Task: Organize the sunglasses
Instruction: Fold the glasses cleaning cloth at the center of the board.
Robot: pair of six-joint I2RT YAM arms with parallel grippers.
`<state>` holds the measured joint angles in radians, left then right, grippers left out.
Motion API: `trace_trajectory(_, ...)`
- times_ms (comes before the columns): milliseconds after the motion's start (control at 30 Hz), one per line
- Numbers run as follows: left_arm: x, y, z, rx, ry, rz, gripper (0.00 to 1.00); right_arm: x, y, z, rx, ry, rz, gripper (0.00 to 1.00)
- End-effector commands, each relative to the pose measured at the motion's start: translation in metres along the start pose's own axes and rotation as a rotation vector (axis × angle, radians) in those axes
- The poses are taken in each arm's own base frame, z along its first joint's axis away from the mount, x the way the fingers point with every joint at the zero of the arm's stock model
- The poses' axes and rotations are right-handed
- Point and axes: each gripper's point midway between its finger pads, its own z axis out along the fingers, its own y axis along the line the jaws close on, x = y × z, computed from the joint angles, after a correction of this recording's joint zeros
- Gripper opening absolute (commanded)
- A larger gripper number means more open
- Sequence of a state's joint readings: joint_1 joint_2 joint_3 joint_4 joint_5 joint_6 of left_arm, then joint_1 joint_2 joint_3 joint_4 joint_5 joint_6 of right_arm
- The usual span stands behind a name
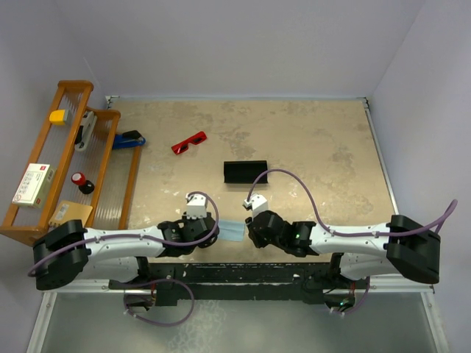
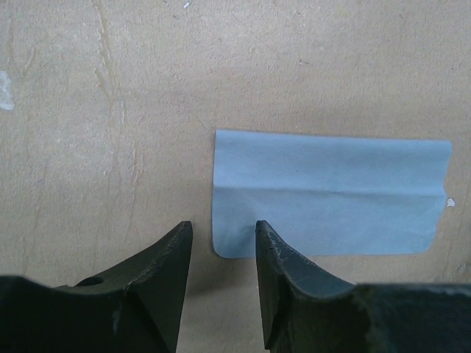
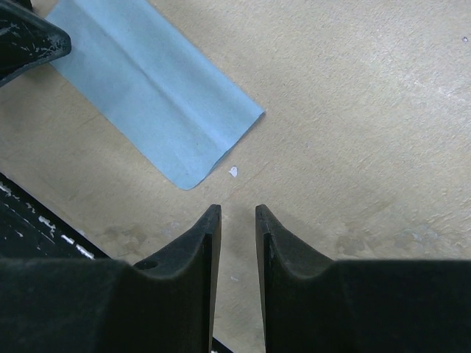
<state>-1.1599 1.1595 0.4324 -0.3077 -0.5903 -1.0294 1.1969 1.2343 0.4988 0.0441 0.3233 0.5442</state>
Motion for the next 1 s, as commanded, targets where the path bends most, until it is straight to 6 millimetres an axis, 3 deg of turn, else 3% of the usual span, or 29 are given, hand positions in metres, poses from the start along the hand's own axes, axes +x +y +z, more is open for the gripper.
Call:
trace_trajectory(0, -0.004, -0.015, -0.001, 0.035, -0.001, -0.022, 0.37, -0.01, 0.001, -0.003, -0.009, -0.043, 0.034, 0.28)
trace_trajectory(667, 0.007, -0.022, 0.001, 0.065, 0.051, -0.013, 0.24, -0.006, -0.001, -0.003, 0.002, -0.039, 0.036, 0.28)
trace_trajectory(767, 0.007, -0.023, 0.0, 0.074, 0.05, -0.016, 0.17, -0.006, -0.002, -0.003, 0.005, -0.038, 0.035, 0.28)
trace_trajectory(900, 0.007, -0.021, 0.0, 0.067, 0.049, -0.014, 0.14, -0.007, -0.001, -0.003, 0.003, -0.041, 0.038, 0.28)
trace_trajectory(967, 0.008, -0.021, 0.0, 0.068, 0.051, -0.014, 0.05, -0.007, -0.001, -0.003, 0.003, -0.038, 0.036, 0.28)
